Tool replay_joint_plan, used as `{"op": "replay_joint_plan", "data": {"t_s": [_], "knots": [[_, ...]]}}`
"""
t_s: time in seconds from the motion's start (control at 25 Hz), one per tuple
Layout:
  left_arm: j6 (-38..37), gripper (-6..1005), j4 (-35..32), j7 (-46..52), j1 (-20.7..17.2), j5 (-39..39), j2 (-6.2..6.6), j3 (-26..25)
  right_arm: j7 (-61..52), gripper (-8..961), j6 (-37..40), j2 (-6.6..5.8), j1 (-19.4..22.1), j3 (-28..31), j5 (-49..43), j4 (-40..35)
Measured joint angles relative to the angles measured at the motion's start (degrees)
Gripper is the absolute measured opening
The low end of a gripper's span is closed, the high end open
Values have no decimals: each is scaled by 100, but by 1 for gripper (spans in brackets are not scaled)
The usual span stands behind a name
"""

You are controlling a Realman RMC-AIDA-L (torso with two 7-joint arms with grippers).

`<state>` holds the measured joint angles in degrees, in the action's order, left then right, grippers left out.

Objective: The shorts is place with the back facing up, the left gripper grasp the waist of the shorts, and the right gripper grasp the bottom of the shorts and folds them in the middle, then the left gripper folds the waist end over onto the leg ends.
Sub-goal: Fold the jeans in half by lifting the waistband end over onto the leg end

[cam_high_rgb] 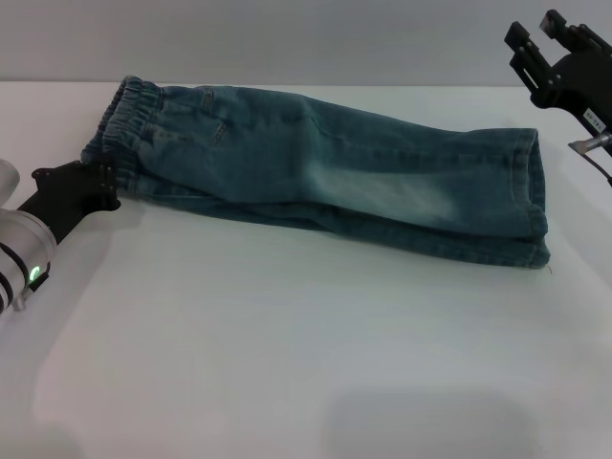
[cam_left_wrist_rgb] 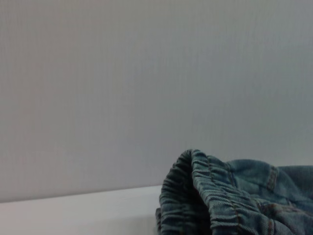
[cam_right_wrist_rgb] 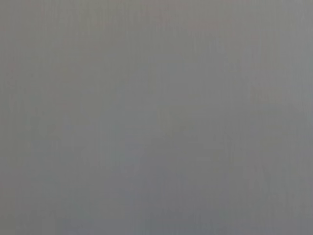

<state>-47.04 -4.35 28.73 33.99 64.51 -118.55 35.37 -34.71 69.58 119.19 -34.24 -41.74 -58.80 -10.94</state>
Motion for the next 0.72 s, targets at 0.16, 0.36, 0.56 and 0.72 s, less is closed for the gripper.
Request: {"op": "replay_joint_plan", "data": {"t_s": [0.16,0.36,0.56,0.72], "knots": [[-187,29,3,5,1,1,6,25,0,467,-13,6,-39,0,0,21],[-584,24,7,40,-72,3,8,35,0,467,-15,15,-74,0,0,42],[-946,24,5,27,-134,24,8,44,-1,467,-20,21,-124,0,0,160],[-1502,24,-32,73,-139,48,32,59,-1,467,-34,18,-136,-1,0,172]]}}
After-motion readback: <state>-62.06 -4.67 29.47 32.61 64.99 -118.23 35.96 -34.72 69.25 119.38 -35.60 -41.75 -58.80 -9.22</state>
